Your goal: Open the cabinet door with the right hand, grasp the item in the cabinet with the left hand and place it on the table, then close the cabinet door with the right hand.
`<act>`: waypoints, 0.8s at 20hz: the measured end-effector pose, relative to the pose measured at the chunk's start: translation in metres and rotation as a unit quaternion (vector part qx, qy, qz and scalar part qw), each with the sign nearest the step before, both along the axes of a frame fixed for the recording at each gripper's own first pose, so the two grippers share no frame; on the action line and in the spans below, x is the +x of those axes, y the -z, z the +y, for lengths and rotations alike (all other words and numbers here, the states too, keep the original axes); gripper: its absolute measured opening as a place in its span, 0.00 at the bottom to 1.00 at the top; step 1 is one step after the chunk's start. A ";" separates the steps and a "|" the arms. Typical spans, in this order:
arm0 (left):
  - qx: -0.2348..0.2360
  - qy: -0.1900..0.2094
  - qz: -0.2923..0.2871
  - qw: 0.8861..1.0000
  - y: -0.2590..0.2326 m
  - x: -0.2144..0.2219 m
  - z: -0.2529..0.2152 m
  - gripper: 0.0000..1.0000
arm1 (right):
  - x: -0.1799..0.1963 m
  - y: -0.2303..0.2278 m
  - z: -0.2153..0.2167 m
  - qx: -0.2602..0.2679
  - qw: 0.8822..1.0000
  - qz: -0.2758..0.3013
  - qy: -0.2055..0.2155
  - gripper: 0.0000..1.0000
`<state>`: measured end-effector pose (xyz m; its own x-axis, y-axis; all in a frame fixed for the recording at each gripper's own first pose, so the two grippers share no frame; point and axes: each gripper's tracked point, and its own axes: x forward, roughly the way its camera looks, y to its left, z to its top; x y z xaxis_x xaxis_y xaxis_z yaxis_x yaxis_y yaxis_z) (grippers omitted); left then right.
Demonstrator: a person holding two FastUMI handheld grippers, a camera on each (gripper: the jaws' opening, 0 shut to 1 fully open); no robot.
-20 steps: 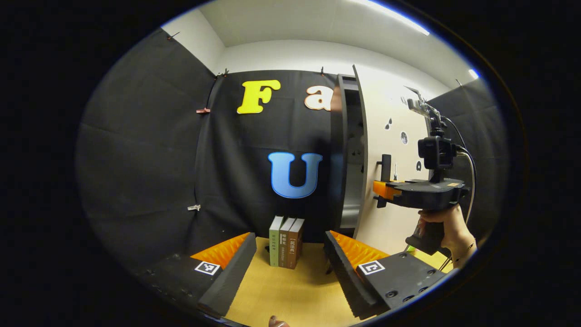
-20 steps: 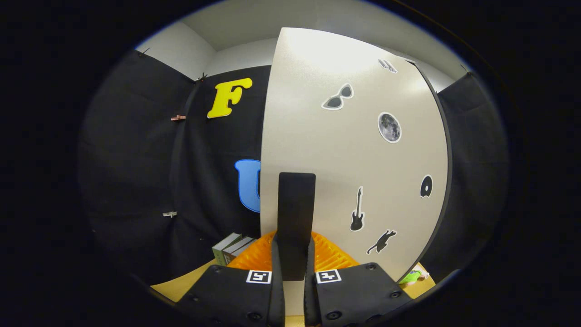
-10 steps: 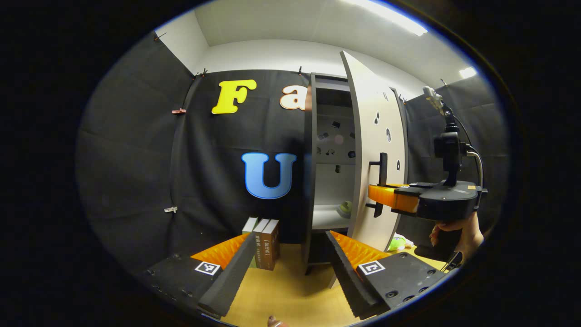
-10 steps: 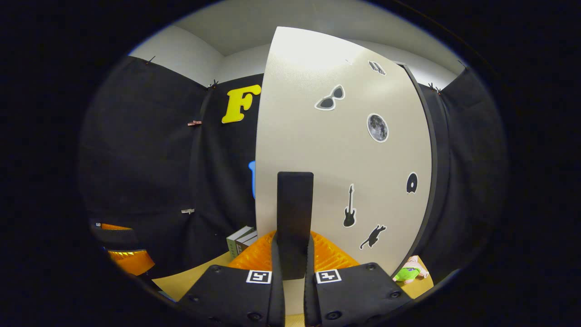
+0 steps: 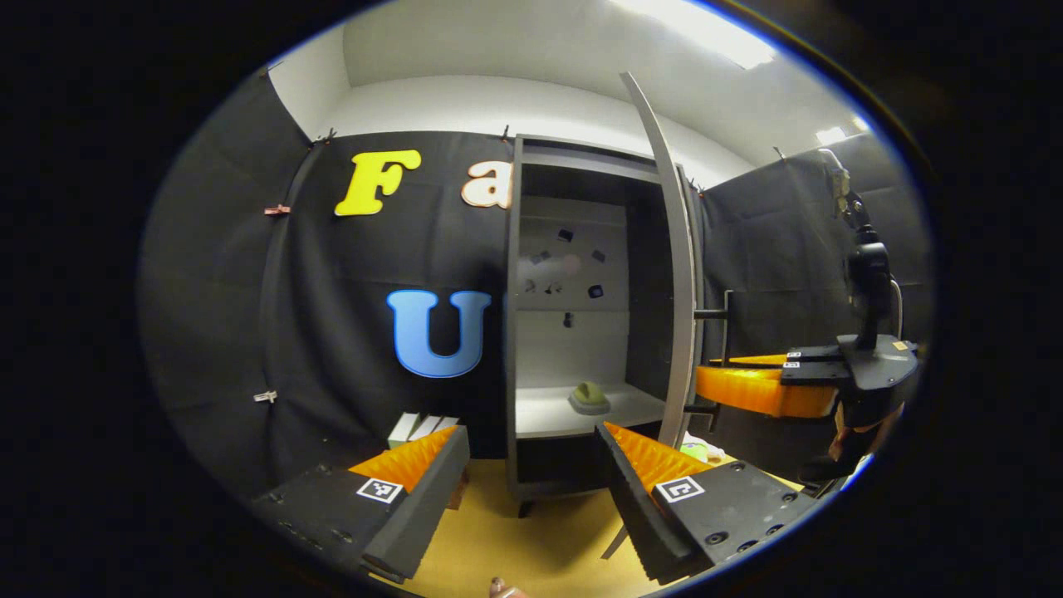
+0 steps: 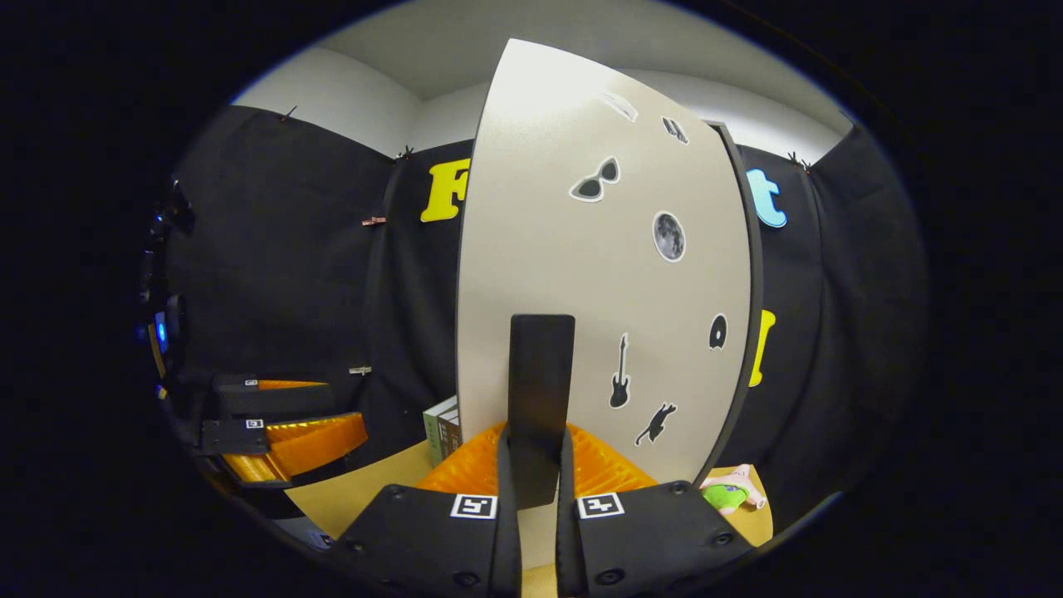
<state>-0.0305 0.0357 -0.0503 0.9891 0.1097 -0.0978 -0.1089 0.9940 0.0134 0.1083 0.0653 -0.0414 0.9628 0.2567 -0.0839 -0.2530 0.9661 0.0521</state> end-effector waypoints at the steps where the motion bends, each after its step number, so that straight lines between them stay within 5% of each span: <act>1: 0.005 0.009 0.000 1.000 -0.001 0.006 -0.006 0.93 | -0.002 0.000 -0.004 0.003 1.000 -0.001 0.002 0.20; 16: -0.019 0.122 -0.006 0.992 0.003 0.074 -0.090 0.95 | -0.026 0.000 -0.057 0.018 0.997 0.012 0.076 0.19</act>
